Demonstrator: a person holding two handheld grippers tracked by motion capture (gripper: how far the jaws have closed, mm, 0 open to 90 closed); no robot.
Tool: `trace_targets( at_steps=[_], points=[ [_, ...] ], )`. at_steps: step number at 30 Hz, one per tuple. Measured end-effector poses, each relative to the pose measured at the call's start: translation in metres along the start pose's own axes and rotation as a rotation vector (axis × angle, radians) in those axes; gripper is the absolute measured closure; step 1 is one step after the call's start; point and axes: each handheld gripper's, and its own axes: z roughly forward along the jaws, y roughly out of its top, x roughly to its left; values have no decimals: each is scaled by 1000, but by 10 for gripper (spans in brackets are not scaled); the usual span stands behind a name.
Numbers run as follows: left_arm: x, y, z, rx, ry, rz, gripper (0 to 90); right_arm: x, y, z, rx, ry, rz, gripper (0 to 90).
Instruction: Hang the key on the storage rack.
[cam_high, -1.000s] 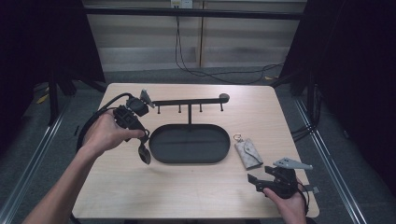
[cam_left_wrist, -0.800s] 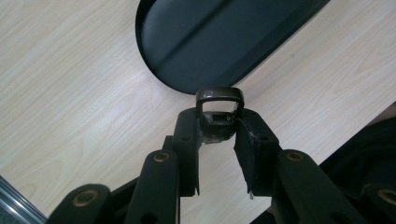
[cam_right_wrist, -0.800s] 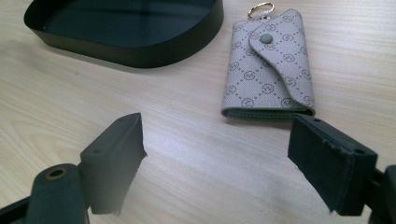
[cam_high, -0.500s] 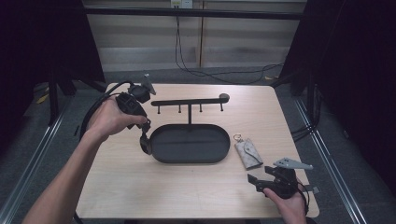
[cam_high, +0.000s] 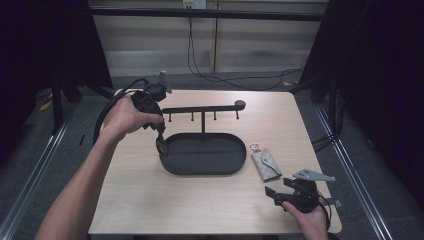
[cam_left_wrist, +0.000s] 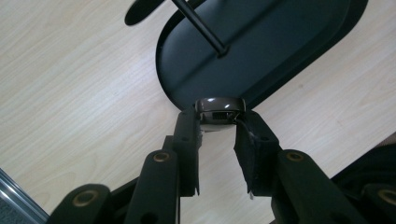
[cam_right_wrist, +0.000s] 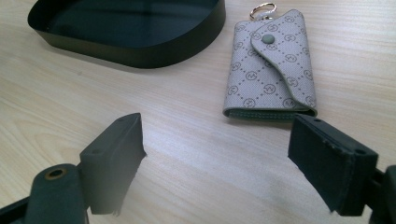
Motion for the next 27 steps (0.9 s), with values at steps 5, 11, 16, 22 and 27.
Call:
trace_targets(
  at_steps=[5,11,16,22,27],
  points=[
    [3,7,7,11,-5,-23,707,0,0,0,0,3,0,179],
    [6,13,13,19,-14,-29,707,0,0,0,1,6,1,179],
    [3,19,13,27,-6,-32,707,0,0,0,2,8,1,179],
    [1,27,15,27,-4,-48,707,0,0,0,2,11,-1,179],
    [2,31,19,36,-5,-63,707,0,0,0,4,15,0,179]
  ],
)
